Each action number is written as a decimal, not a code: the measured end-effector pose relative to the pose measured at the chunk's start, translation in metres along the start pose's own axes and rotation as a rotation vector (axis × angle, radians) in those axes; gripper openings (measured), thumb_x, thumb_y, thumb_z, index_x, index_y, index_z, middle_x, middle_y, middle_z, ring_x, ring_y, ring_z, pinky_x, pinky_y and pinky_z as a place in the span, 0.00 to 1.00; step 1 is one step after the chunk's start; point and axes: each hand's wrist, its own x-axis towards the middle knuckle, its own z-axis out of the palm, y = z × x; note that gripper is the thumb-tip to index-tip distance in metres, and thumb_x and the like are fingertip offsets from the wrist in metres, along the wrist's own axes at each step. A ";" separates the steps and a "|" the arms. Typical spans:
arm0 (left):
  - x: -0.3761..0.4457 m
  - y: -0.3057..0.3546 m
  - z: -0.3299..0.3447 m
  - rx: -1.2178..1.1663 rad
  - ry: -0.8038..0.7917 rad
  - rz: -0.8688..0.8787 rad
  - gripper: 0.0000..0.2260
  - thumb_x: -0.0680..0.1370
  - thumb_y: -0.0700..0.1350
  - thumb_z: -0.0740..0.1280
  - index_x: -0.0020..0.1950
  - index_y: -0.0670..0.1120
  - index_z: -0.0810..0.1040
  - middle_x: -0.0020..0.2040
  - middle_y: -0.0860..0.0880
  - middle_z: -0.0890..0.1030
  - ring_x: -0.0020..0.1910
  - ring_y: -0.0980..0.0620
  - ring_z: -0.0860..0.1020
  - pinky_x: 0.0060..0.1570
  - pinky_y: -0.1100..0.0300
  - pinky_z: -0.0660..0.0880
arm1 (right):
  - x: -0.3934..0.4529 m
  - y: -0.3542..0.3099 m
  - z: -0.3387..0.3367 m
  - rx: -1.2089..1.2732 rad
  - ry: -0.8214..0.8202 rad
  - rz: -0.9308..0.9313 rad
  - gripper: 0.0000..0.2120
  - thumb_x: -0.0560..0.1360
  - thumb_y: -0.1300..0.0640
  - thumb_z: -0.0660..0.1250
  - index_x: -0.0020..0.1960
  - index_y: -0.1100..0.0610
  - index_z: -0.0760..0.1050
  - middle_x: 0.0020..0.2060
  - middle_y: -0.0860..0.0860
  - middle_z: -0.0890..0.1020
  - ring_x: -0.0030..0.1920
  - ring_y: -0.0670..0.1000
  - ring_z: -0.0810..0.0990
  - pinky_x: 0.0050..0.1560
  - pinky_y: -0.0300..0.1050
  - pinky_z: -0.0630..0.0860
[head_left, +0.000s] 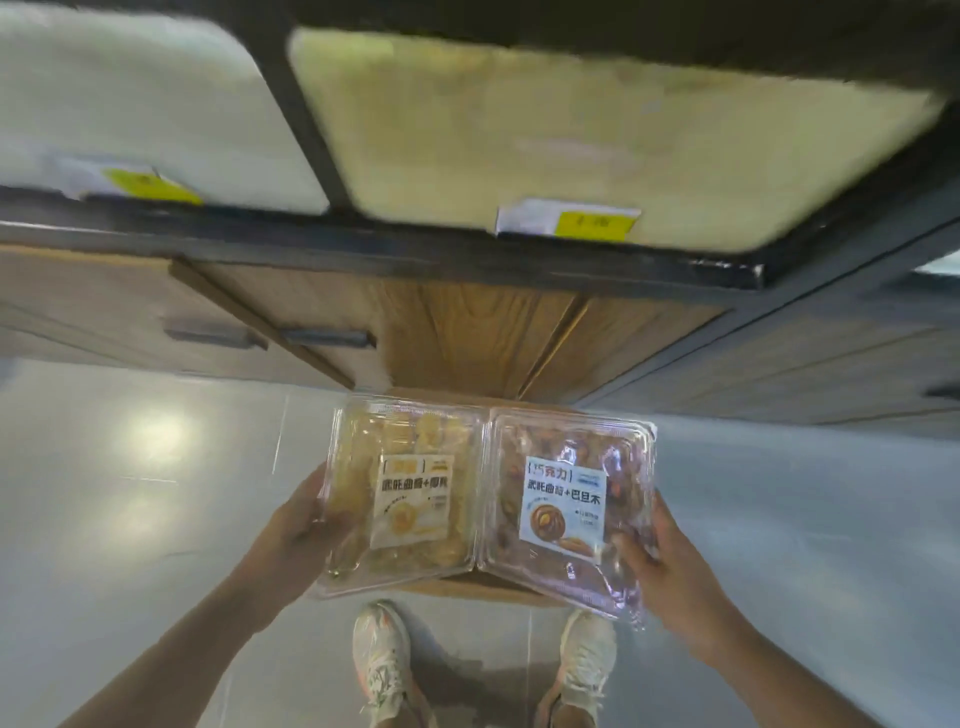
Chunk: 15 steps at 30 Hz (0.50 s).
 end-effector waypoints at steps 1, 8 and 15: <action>-0.022 0.019 -0.008 -0.016 0.012 0.009 0.22 0.81 0.34 0.65 0.68 0.57 0.74 0.52 0.42 0.86 0.49 0.40 0.85 0.50 0.47 0.82 | -0.019 -0.017 -0.015 0.016 0.007 -0.004 0.27 0.82 0.56 0.64 0.78 0.44 0.59 0.60 0.50 0.83 0.52 0.46 0.84 0.45 0.31 0.73; -0.177 0.173 -0.058 -0.056 0.087 0.147 0.20 0.81 0.35 0.69 0.70 0.51 0.74 0.55 0.42 0.86 0.55 0.39 0.85 0.53 0.44 0.82 | -0.166 -0.155 -0.121 0.111 0.062 -0.197 0.24 0.81 0.64 0.66 0.65 0.37 0.66 0.46 0.34 0.85 0.49 0.36 0.83 0.45 0.26 0.74; -0.301 0.313 -0.111 -0.157 0.108 0.403 0.27 0.72 0.48 0.77 0.69 0.53 0.76 0.64 0.46 0.83 0.60 0.43 0.83 0.55 0.45 0.82 | -0.281 -0.283 -0.214 0.138 0.119 -0.538 0.28 0.82 0.57 0.65 0.66 0.26 0.58 0.52 0.13 0.70 0.58 0.18 0.65 0.60 0.23 0.65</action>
